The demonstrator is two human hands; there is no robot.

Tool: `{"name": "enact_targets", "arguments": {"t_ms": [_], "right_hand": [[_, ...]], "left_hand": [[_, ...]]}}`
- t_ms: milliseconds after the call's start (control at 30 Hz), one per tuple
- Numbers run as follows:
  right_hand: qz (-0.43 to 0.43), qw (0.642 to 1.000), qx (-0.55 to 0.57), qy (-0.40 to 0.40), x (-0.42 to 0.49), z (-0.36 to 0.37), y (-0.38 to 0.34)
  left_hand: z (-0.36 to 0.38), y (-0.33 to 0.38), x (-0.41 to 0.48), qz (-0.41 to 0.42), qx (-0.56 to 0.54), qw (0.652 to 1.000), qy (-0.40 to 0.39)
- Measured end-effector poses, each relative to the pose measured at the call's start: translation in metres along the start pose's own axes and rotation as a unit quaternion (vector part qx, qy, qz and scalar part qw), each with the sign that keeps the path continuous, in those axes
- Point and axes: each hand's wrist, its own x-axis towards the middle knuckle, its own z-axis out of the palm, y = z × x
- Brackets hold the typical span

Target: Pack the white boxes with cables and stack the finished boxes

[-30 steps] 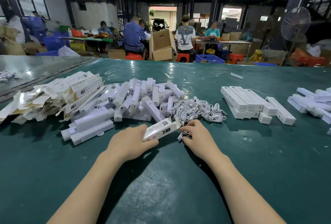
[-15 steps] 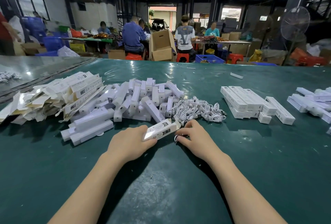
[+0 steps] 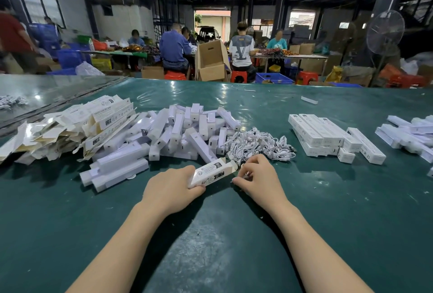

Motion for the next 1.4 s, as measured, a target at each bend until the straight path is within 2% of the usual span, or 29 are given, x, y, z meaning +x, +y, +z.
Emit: {"name": "enact_targets", "arguments": {"t_ms": [167,233,333,433,567,967,1133,1400], "right_hand": [[0.020,0.984,0.092,0.154,0.004,-0.007,-0.004],[0.029,0.975,0.133,0.176,0.004,-0.009,-0.005],[0.024,0.974,0.177,0.141,0.002,-0.007,-0.008],[0.006,0.981,0.174,0.089,0.000,-0.004,-0.010],[0.011,0.981,0.183,0.061,0.002,-0.005,-0.008],[0.074,0.981,0.173,0.056,0.001,-0.001,-0.006],[0.058,0.983,0.171,0.018,0.000,-0.005,-0.007],[0.067,0.961,0.269,-0.016,0.002,-0.006,-0.008]], "left_hand": [[0.000,0.002,-0.001,0.009,-0.008,1.000,0.006],[0.000,0.003,-0.002,0.017,-0.009,1.000,0.006],[0.001,0.006,-0.003,0.027,-0.007,0.999,0.016],[0.001,0.008,-0.004,0.028,0.000,0.999,0.027],[0.000,0.010,-0.004,0.008,-0.006,1.000,0.026],[-0.001,0.014,-0.004,-0.017,-0.004,0.999,0.035],[0.000,0.016,-0.006,-0.016,0.012,0.999,0.046],[0.003,0.014,-0.005,0.034,0.036,0.998,0.044]]}}
